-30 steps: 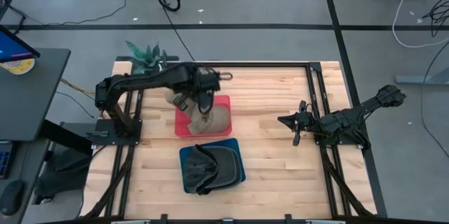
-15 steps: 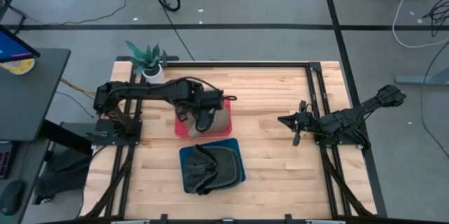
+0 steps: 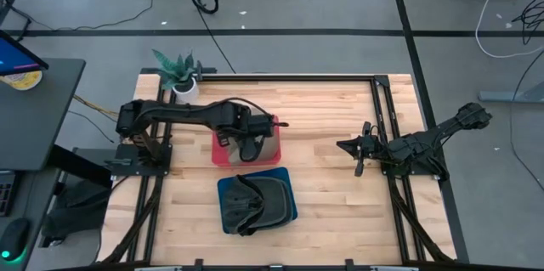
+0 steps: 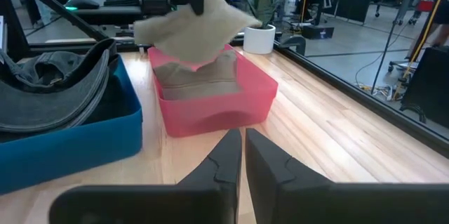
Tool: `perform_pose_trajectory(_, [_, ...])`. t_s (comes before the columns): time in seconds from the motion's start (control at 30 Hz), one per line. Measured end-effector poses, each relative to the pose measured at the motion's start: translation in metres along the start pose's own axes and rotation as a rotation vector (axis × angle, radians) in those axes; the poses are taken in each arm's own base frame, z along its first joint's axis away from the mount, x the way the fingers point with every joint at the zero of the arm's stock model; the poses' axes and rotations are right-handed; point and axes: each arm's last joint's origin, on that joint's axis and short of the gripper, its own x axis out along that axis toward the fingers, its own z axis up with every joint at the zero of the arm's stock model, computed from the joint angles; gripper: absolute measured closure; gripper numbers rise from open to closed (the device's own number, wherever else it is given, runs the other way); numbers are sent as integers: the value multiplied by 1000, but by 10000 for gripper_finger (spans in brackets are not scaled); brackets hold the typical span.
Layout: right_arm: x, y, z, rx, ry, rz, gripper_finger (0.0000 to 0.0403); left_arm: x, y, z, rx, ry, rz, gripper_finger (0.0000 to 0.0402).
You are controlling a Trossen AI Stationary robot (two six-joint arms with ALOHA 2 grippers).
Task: Pick & Place hat
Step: Put the brown cap into the pink bin
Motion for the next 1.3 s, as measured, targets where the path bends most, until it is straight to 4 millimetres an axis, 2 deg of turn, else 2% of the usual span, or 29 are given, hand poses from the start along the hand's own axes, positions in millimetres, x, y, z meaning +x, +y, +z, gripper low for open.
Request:
perform_pose_trajectory(0.37, [0,0,0,0,0,-1,378,45,-16,11,83,44,7,398])
perform_pose_trajectory(0.6, [0,0,0,-1,0,0,378,60,-23,16,56,-20,6,398])
perform_pose_trajectory(0.73, [0,0,0,-1,0,-1,378,64,-28,18,19,-67,-13,397])
perform_pose_trajectory(1.03, [0,0,0,0,0,0,378,67,-30,19,1,-58,-18,388])
perform_pose_trajectory(1.3, [0,0,0,0,0,0,378,67,-30,19,-104,-42,-15,342])
